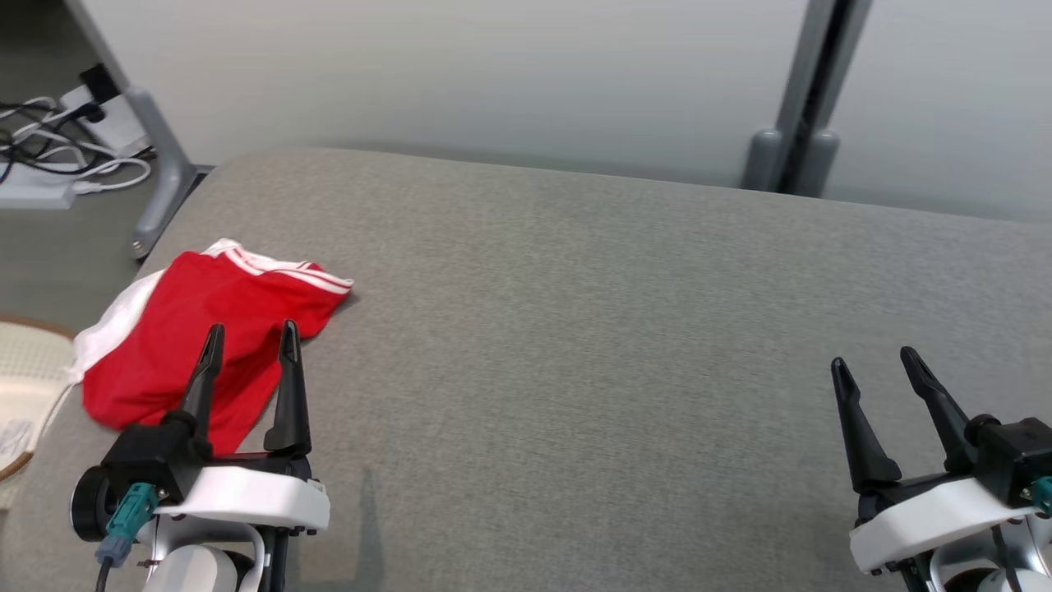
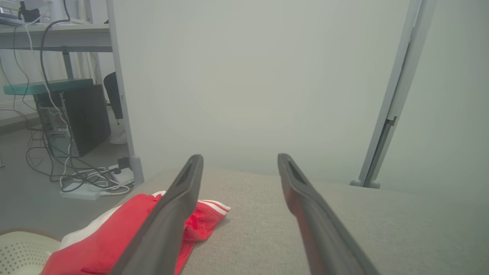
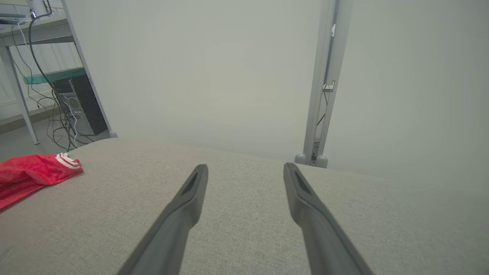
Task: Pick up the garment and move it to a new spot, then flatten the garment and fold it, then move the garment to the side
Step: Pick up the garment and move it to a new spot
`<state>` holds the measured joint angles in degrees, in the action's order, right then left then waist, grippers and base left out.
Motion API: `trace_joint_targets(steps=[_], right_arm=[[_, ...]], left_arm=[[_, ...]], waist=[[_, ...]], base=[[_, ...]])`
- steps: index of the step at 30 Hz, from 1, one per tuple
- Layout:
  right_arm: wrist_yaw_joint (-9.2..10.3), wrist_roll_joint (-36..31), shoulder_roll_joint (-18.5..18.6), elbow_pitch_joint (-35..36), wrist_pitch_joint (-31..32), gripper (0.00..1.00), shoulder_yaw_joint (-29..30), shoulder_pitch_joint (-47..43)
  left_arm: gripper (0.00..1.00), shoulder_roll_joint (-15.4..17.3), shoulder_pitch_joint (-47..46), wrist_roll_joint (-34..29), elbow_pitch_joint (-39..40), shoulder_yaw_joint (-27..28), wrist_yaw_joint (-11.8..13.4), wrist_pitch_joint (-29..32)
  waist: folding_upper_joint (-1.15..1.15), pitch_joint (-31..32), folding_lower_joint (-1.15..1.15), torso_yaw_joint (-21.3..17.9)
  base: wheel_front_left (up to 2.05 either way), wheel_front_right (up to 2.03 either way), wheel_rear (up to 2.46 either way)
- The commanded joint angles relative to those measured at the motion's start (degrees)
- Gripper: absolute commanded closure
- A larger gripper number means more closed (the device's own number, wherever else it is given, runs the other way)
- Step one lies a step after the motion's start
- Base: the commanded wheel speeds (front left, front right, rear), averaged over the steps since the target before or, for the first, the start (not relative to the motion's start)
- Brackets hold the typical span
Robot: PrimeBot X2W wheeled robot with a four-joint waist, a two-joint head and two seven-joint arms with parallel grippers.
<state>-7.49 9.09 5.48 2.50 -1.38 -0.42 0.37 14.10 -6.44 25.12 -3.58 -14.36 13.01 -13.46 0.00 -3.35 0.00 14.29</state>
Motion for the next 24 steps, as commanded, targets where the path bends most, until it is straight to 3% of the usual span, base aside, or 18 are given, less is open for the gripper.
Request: trace_joint_targets(steps=[1, 12, 24], right_arm=[[-0.01, 0.19, 0.36, 0.18, 0.19, 0.0, 0.15, 0.52], [-0.01, 1.17, 1.19, -0.42, 0.35, 0.0, -5.13, 2.71], [-0.01, 1.66, 1.1, -1.32, -0.25, 0.0, -6.2, 3.37]], left_arm=[[0.0, 0.27, -0.85, 0.19, -0.04, 0.14, -0.01, -0.22], [0.0, -0.33, 1.67, 1.49, -0.63, 2.3, 0.43, -1.23], [0.0, -0.65, 2.06, 1.49, -0.68, 2.67, 0.22, -1.4]], waist=[[0.0, -0.85, 0.0, 4.58], [0.0, -1.22, 0.0, 13.19], [0.0, -1.51, 0.0, 14.66]], base=[[0.0, 0.0, 0.0], [0.0, 0.0, 0.0], [0.0, 0.0, 0.0]])
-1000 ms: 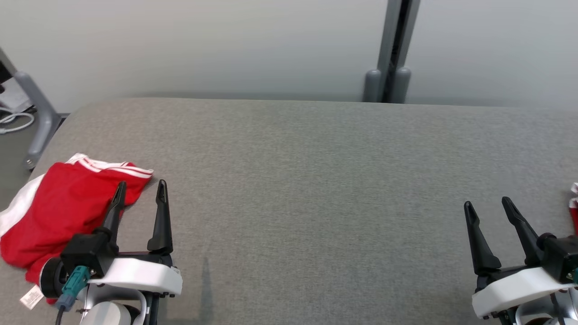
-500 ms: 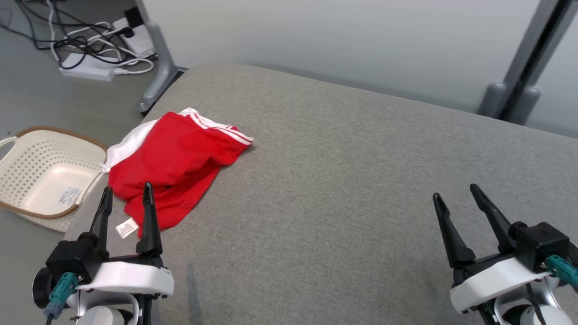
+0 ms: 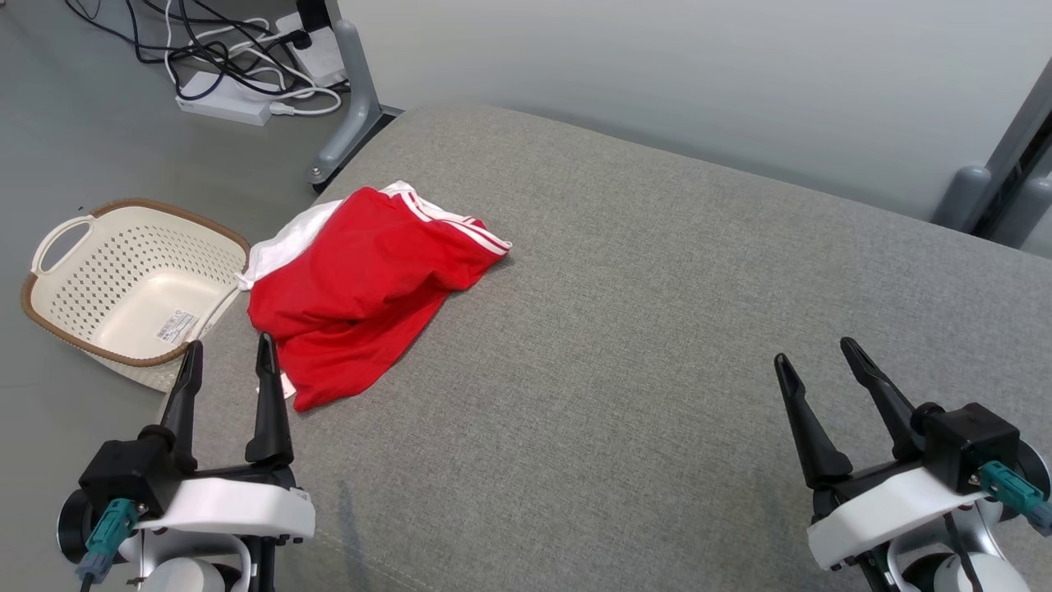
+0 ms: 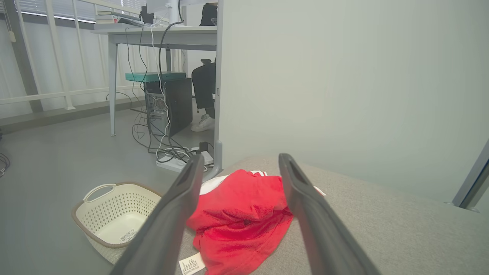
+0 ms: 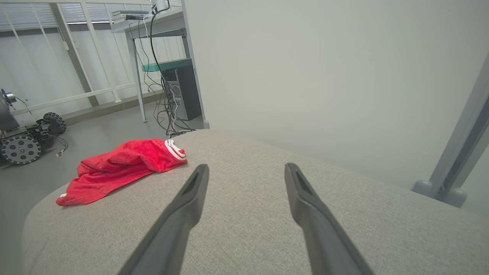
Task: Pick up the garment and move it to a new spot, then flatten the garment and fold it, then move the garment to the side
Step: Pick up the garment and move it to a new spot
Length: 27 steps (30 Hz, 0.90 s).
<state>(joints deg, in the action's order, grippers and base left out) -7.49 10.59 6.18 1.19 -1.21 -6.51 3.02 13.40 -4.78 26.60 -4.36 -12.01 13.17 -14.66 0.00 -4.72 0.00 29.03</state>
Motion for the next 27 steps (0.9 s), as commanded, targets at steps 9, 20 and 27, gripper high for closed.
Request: trace_joint_targets(steps=[9, 20, 27], right_arm=[[-0.01, 0.5, 0.58, -0.39, -0.36, 0.0, 0.02, 0.86], [-0.01, 0.9, 0.81, 0.17, -0.09, 0.0, -1.32, 2.27], [-0.01, 0.85, 2.25, 1.35, 0.77, 0.0, -2.36, 4.26]], left_arm=[[0.0, 0.04, -0.44, -0.48, 0.29, 0.36, -0.07, -0.34], [0.0, 4.92, -6.88, 0.05, 5.29, 5.62, 0.6, 1.3], [0.0, 7.56, -16.34, 2.49, -1.31, 5.5, -2.59, 7.01]], waist=[[0.0, -0.44, 0.0, -0.22], [0.0, -1.95, 0.0, -3.51], [0.0, -6.8, 0.0, -8.72]], base=[[0.0, 0.0, 0.0], [0.0, 0.0, 0.0], [0.0, 0.0, 0.0]])
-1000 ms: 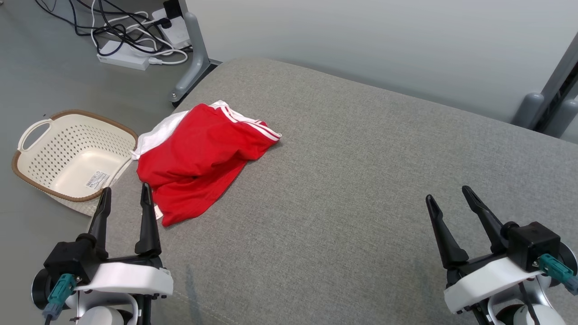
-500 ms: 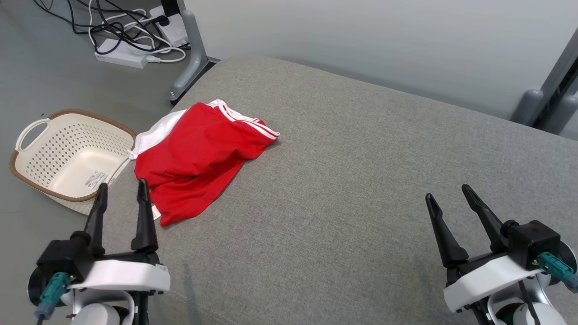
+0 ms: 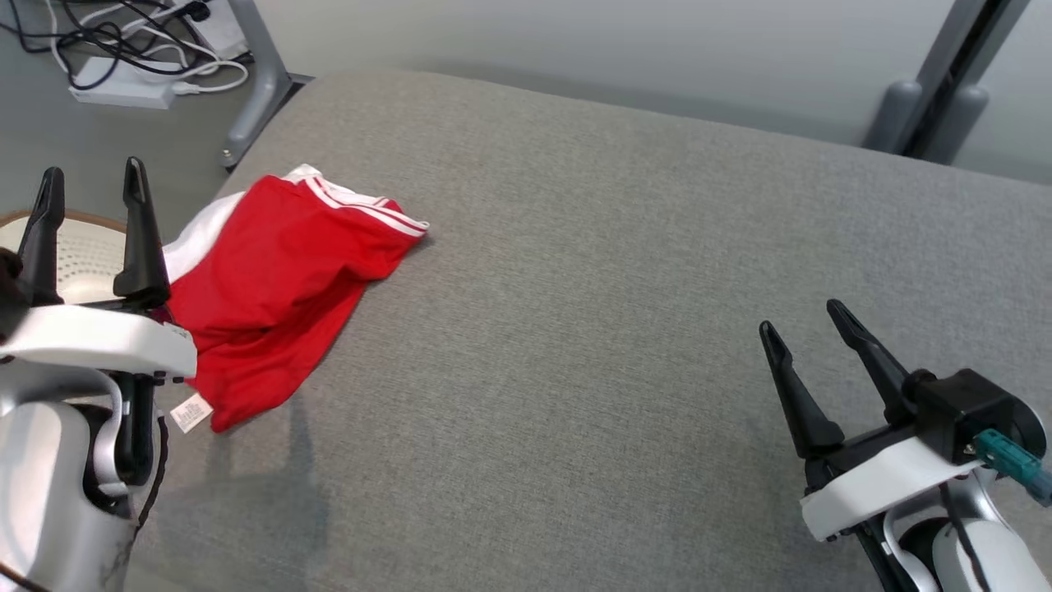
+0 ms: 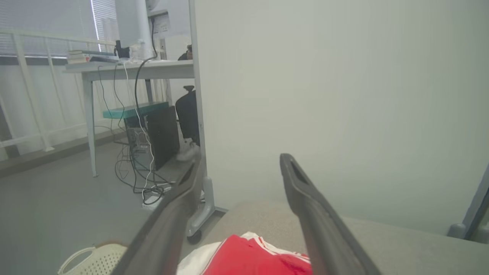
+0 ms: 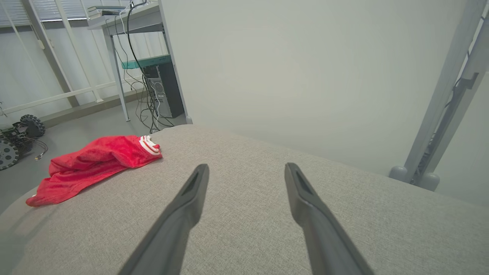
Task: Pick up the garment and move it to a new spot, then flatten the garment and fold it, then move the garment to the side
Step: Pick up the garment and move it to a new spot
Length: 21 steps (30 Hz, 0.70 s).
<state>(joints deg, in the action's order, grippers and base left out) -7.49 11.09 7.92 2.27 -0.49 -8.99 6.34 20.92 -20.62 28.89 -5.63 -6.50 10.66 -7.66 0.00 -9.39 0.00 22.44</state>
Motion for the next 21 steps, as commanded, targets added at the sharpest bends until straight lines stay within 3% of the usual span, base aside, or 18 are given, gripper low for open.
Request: trace_joint_targets(steps=[1, 11, 21], right_arm=[[-0.01, 0.33, 0.81, 0.48, 0.27, 0.0, -0.12, 1.24], [-0.01, 0.51, 3.21, 3.03, 1.25, 0.0, 0.14, 4.53], [-0.01, 0.92, 4.38, 3.8, 0.91, 0.0, 0.22, 6.59]], left_arm=[[0.0, 0.08, -1.69, 0.94, -2.14, -0.14, -0.77, 0.69], [0.0, -1.48, -12.99, 6.73, -29.47, -0.78, -8.18, 4.2], [0.0, -3.07, -19.58, 10.34, -49.59, -0.38, -12.1, 7.01]], waist=[[0.0, -3.07, 0.0, -3.07], [0.0, -11.84, 0.0, -10.03], [0.0, -16.14, 0.0, -12.41]], base=[[0.0, 0.0, 0.0], [0.0, 0.0, 0.0], [0.0, 0.0, 0.0]])
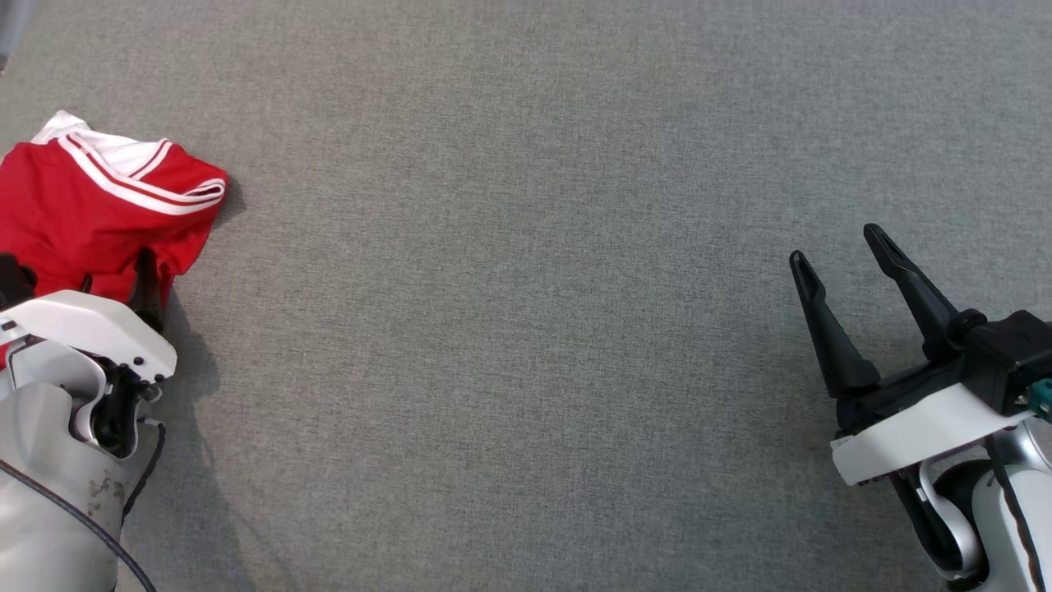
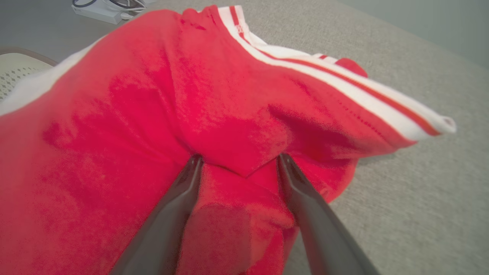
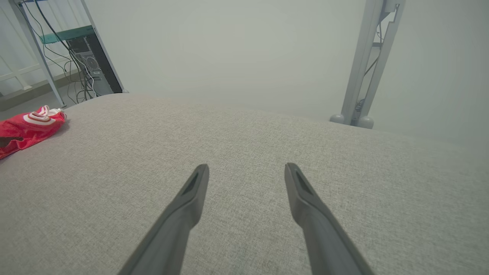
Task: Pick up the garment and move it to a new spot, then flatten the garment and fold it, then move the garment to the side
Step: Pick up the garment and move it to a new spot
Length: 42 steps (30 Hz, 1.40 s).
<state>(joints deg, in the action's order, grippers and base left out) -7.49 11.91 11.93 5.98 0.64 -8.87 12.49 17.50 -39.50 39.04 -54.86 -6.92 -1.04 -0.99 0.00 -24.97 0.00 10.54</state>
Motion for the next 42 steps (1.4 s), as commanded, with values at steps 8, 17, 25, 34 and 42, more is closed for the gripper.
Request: trace_joint_targets(steps=[8, 17, 25, 34, 42], right_arm=[[-0.01, -0.11, 0.27, -0.65, -1.03, 0.0, 0.41, 1.09], [-0.01, -0.04, -1.8, -2.74, -2.96, 0.0, 0.91, -0.82], [-0.01, -0.36, -3.82, -4.06, -3.81, 0.0, 1.68, -3.74], [-0.01, -0.38, -5.52, -5.11, -4.5, 0.0, 1.6, -7.21], [-0.01, -0.31, -6.43, -5.5, -4.24, 0.0, 1.96, -9.52]], left_arm=[[1.0, 0.71, -4.01, -0.42, -6.78, -0.17, -1.7, -6.2], [1.0, 2.71, -2.29, -2.38, -3.13, 1.26, -0.79, -13.9], [1.0, 2.38, 7.11, -6.13, 14.97, 4.67, 3.57, -14.13], [1.0, 0.94, 24.44, -8.19, 39.05, 5.04, 10.1, -11.86], [1.0, 0.76, 36.13, -9.03, 53.56, 3.58, 14.72, -6.14]], waist=[[0.0, -0.3, 0.0, -0.57], [0.0, 6.14, 0.0, -0.35], [0.0, 12.36, 0.0, -0.07], [0.0, 18.35, 0.0, -2.01], [0.0, 21.97, 0.0, -4.17]], base=[[0.0, 0.0, 0.0], [0.0, 0.0, 0.0], [0.0, 0.0, 0.0], [0.0, 0.0, 0.0], [0.0, 0.0, 0.0]])
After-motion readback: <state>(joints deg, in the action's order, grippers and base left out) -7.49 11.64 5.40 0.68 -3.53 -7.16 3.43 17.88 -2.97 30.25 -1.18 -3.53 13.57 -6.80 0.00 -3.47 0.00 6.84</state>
